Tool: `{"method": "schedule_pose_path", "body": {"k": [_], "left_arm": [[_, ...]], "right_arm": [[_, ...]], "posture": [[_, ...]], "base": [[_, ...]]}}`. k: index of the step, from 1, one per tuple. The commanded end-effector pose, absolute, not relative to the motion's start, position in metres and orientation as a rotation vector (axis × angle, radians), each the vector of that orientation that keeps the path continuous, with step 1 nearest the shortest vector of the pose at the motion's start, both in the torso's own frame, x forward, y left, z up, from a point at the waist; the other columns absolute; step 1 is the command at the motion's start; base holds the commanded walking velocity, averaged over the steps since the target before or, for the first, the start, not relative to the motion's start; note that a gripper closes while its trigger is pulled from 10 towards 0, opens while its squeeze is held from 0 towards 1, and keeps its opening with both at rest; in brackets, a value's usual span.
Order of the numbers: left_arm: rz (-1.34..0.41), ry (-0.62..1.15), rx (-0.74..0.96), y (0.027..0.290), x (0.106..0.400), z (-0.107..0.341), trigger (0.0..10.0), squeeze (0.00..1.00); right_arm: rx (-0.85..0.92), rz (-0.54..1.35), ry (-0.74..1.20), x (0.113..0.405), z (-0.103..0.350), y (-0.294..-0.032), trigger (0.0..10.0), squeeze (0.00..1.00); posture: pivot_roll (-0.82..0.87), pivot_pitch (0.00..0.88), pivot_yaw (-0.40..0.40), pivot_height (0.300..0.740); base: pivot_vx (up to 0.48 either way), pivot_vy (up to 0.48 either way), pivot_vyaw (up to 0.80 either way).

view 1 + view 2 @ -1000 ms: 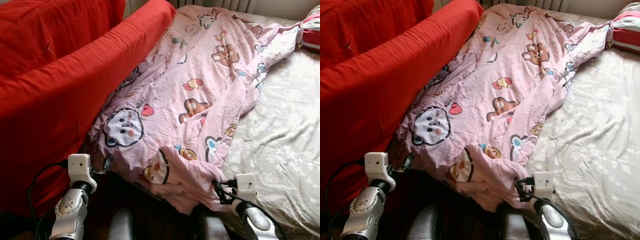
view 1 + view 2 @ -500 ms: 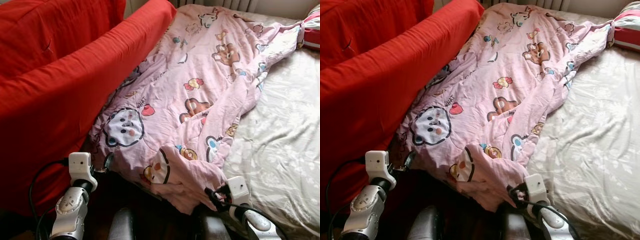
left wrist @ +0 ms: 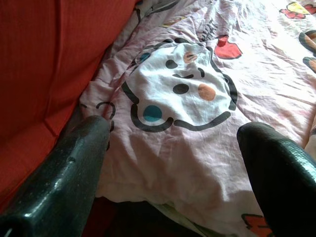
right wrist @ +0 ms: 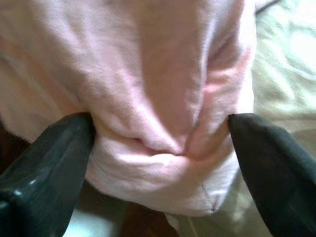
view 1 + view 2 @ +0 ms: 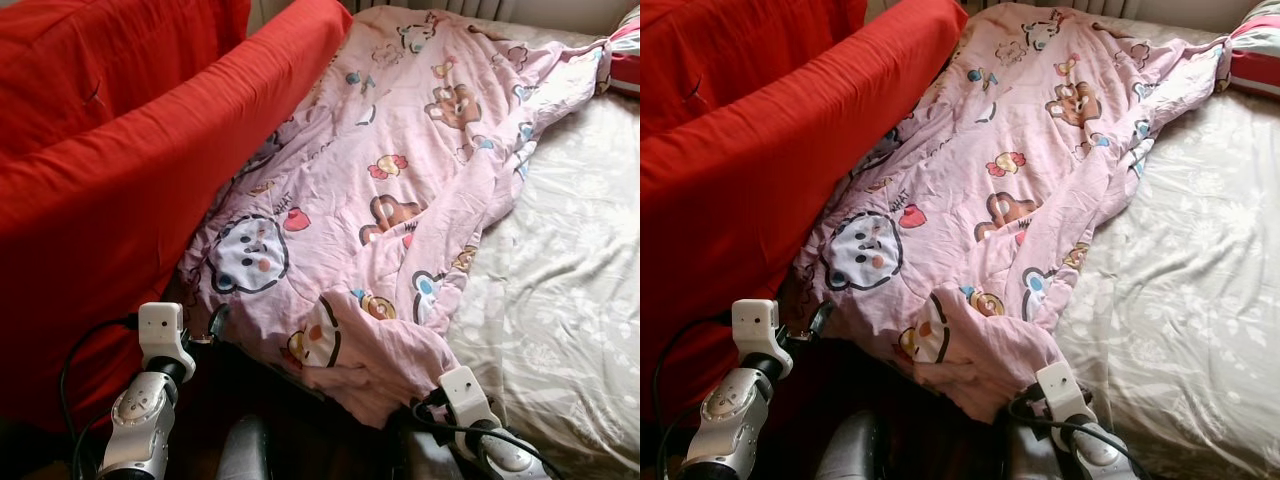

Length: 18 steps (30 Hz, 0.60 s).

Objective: Clean up the room

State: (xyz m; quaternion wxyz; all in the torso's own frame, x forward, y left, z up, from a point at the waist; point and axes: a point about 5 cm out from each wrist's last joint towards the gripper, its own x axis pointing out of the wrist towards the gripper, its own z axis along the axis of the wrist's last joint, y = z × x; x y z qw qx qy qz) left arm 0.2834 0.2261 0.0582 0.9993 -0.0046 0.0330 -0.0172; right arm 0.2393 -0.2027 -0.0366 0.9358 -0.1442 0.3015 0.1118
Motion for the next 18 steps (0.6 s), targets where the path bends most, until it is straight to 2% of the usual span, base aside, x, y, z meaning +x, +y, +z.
{"method": "schedule_pose_path", "body": {"k": [1, 8, 18], "left_arm": [[-0.036, 0.088, 0.0, 0.228, 0.278, 0.055, 10.0, 0.0], [-0.021, 0.072, 0.029, 0.239, 0.274, 0.062, 10.0, 0.0], [-0.027, 0.062, 0.035, 0.237, 0.27, 0.066, 10.0, 0.0]], "right_arm": [[-0.296, 0.205, 0.64, 0.236, -0.04, -0.204, 10.0, 0.0], [-0.322, 0.155, 0.644, 0.241, -0.04, -0.202, 10.0, 0.0], [-0.331, 0.124, 0.673, 0.245, -0.041, -0.198, 10.0, 0.0]], "posture": [[0.05, 0.198, 0.05, 0.621], [0.05, 0.24, 0.057, 0.621], [0.09, 0.277, 0.044, 0.621]], "base": [[0.0, 0.0, 0.0], [0.0, 0.0, 0.0], [0.0, 0.0, 0.0]]}}
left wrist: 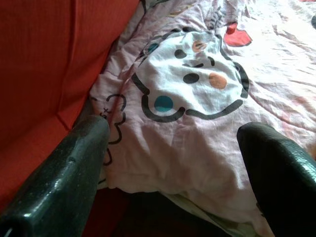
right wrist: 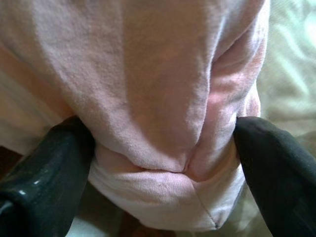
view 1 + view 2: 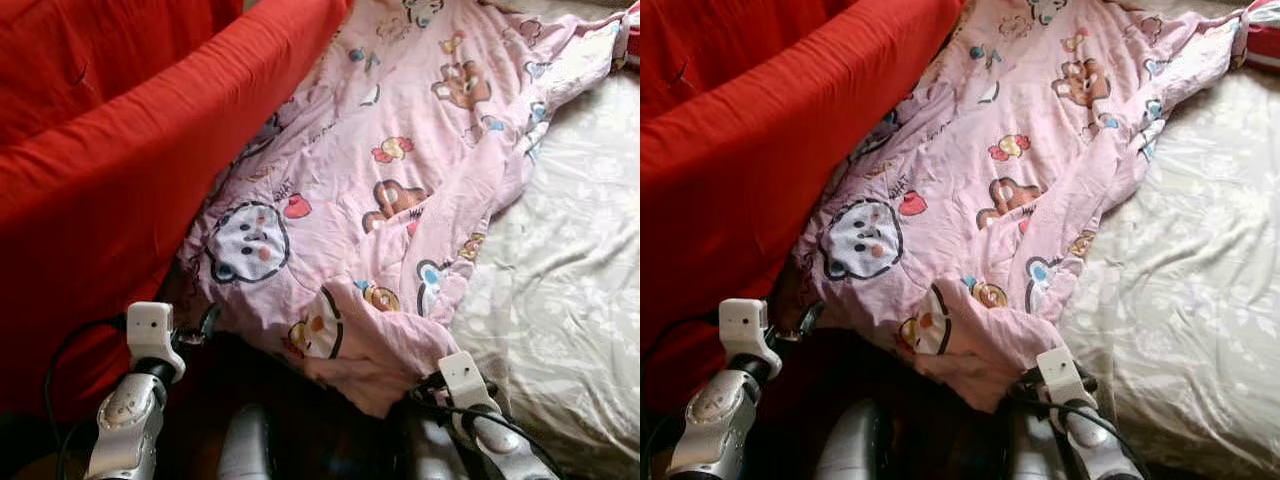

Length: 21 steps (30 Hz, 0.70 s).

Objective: Clean up the room

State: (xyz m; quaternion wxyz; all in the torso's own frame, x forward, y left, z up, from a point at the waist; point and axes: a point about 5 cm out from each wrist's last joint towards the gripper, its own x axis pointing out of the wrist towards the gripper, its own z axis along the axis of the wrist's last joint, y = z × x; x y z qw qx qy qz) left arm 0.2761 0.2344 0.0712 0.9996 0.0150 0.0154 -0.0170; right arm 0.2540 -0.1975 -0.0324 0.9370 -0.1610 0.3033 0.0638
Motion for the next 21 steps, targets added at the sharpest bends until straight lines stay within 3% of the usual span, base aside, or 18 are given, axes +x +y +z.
{"method": "schedule_pose_path", "body": {"k": [1, 10, 11, 12, 21], "left_arm": [[-0.026, 0.063, 0.035, 0.237, 0.269, 0.065, 10.0, 0.0], [-0.009, 0.069, 0.03, 0.238, 0.262, 0.064, 10.0, 0.0], [-0.007, 0.07, 0.03, 0.238, 0.262, 0.063, 10.0, 0.0], [-0.004, 0.072, 0.029, 0.238, 0.261, 0.064, 10.0, 0.0], [0.006, 0.08, 0.028, 0.237, 0.257, 0.064, 10.0, 0.0]], "right_arm": [[-0.333, 0.121, 0.676, 0.245, -0.041, -0.198, 10.0, 0.0], [-0.346, 0.1, 0.694, 0.245, -0.041, -0.201, 10.0, 0.0], [-0.353, 0.097, 0.698, 0.245, -0.042, -0.202, 5.4, 0.0], [-0.359, 0.093, 0.704, 0.244, -0.042, -0.203, 0.0, 0.0], [-0.365, 0.095, 0.723, 0.239, -0.046, -0.202, 0.0, 0.0]], "posture": [[0.09, 0.277, 0.044, 0.621], [0.1, 0.289, 0.029, 0.621], [0.1, 0.293, 0.027, 0.621], [0.1, 0.295, 0.026, 0.621], [0.11, 0.302, 0.02, 0.621]], "base": [[0.0, 0.0, 0.0], [0.0, 0.0, 0.0], [0.0, 0.0, 0.0], [0.0, 0.0, 0.0], [0.0, 0.0, 0.0]]}}
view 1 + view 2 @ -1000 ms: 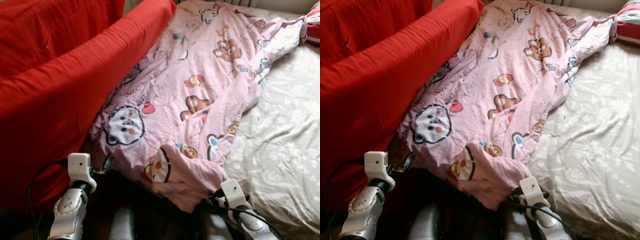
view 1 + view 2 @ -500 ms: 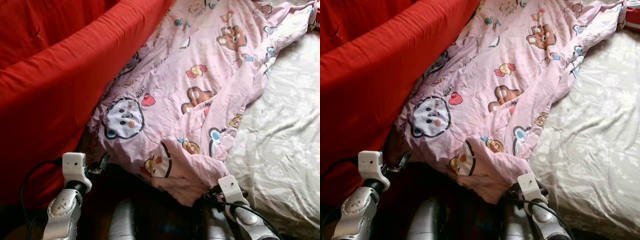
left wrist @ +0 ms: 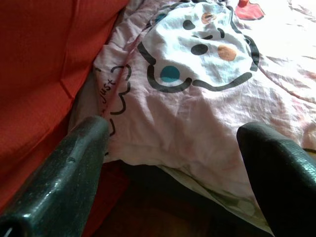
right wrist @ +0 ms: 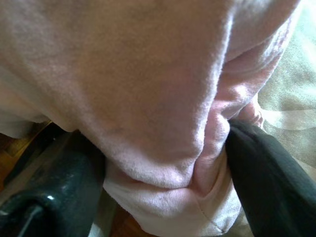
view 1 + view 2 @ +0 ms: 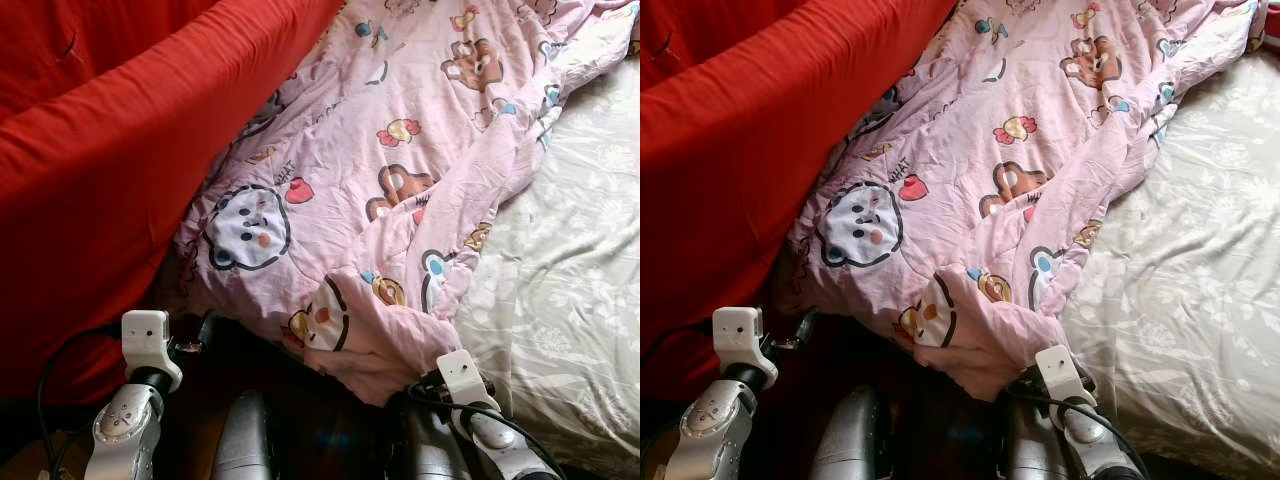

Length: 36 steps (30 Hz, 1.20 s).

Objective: Clean up the room

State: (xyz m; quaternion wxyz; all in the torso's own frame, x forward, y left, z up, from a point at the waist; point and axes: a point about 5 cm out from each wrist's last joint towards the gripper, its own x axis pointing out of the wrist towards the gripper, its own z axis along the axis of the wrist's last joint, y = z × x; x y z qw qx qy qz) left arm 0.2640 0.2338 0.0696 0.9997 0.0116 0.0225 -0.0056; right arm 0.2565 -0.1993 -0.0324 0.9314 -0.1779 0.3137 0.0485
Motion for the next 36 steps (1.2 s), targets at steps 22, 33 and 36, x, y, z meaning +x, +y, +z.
{"method": "schedule_pose_path", "body": {"k": [22, 33, 36], "left_arm": [[-0.001, 0.09, 0.032, 0.236, 0.259, 0.064, 10.0, 0.0], [-0.011, 0.087, 0.033, 0.235, 0.269, 0.066, 10.0, 0.0], [-0.011, 0.086, 0.032, 0.234, 0.272, 0.066, 10.0, 0.0]], "right_arm": [[-0.306, 0.042, 0.684, 0.24, -0.044, -0.202, 0.0, 0.0], [-0.236, -0.018, 0.578, 0.255, -0.03, -0.202, 0.0, 0.0], [-0.234, -0.019, 0.554, 0.258, -0.027, -0.202, 0.0, 0.0]], "posture": [[0.1, 0.296, 0.033, 0.621], [0.08, 0.259, 0.04, 0.621], [0.07, 0.242, 0.036, 0.621]], "base": [[0.0, 0.0, 0.0], [0.0, 0.0, 0.0], [0.0, 0.0, 0.0]]}}
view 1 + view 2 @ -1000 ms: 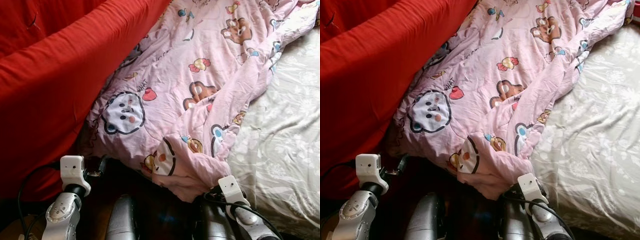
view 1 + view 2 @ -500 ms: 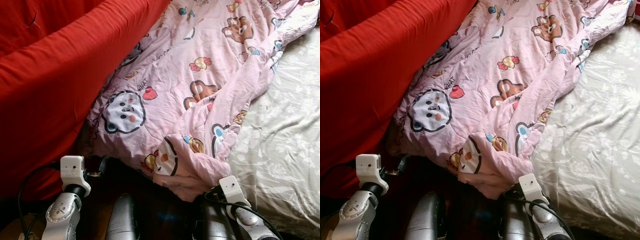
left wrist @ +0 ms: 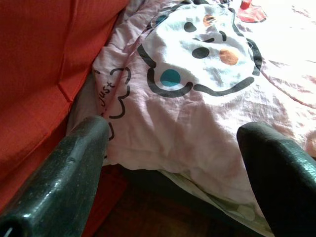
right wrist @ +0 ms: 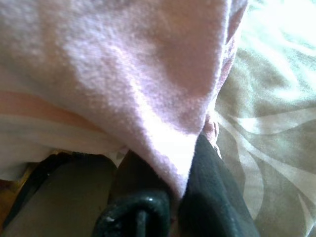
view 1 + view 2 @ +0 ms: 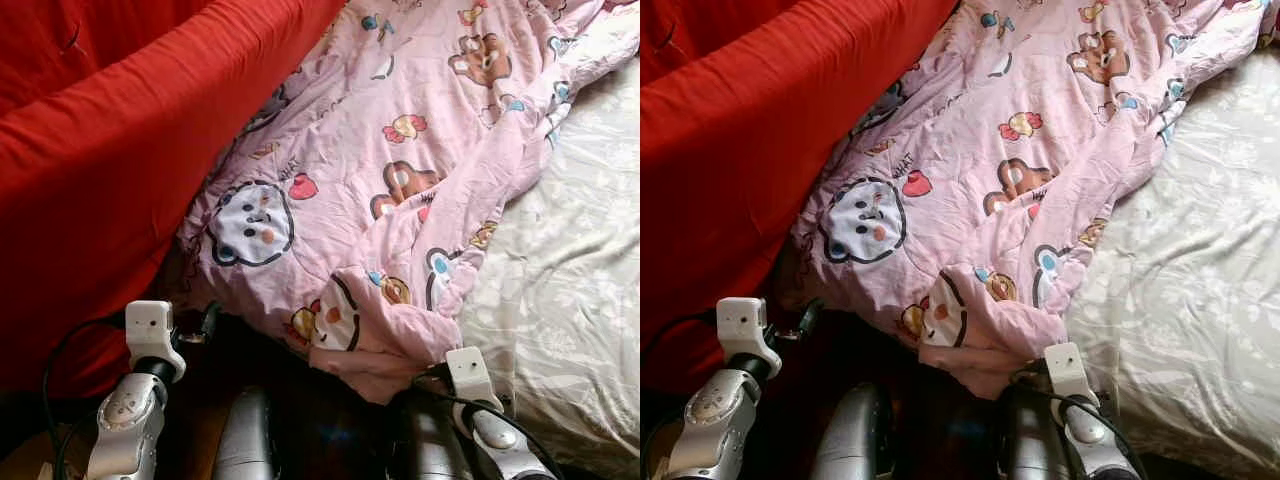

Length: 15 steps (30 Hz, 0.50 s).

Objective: Clean up the room

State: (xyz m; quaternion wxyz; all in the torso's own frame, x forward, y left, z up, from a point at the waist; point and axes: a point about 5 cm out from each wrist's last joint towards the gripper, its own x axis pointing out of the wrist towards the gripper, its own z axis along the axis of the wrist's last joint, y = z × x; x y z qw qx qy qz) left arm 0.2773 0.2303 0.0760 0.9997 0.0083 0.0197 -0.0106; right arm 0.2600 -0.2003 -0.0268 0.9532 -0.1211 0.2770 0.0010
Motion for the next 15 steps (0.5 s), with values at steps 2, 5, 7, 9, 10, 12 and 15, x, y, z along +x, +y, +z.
{"method": "schedule_pose_path", "body": {"k": [2, 5, 7, 9, 10, 12, 15], "left_arm": [[-0.01, 0.085, 0.03, 0.234, 0.274, 0.066, 10.0, 0.0], [-0.005, 0.083, 0.026, 0.234, 0.276, 0.065, 10.0, 0.0], [0.0, 0.081, 0.023, 0.234, 0.277, 0.065, 10.0, 0.0], [0.003, 0.084, 0.021, 0.234, 0.278, 0.064, 10.0, 0.0], [0.004, 0.085, 0.021, 0.235, 0.278, 0.063, 10.0, 0.0], [0.008, 0.086, 0.019, 0.235, 0.279, 0.062, 10.0, 0.0], [0.011, 0.088, 0.018, 0.235, 0.28, 0.061, 10.0, 0.0]], "right_arm": [[-0.218, -0.03, 0.526, 0.26, -0.024, -0.204, 0.0, 0.0], [-0.181, -0.042, 0.479, 0.263, -0.019, -0.205, 0.0, 0.0], [-0.151, -0.049, 0.442, 0.264, -0.016, -0.205, 0.0, 0.0], [-0.115, -0.052, 0.416, 0.263, -0.015, -0.204, 0.0, 0.0], [-0.108, -0.051, 0.414, 0.263, -0.015, -0.203, 0.0, 0.0], [-0.075, -0.04, 0.388, 0.262, -0.013, -0.201, 10.0, 0.0], [-0.057, -0.032, 0.366, 0.262, -0.012, -0.199, 10.0, 0.0]], "posture": [[0.07, 0.237, 0.034, 0.621], [0.06, 0.22, 0.03, 0.621], [0.06, 0.208, 0.028, 0.621], [0.05, 0.19, 0.026, 0.621], [0.05, 0.188, 0.026, 0.621], [0.05, 0.183, 0.025, 0.621], [0.04, 0.173, 0.026, 0.621]], "base": [[0.0, 0.0, 0.0], [0.0, 0.0, 0.0], [0.0, 0.0, 0.0], [0.0, 0.0, 0.0], [0.0, 0.0, 0.0], [0.0, 0.0, 0.0], [0.0, 0.0, 0.0]]}}
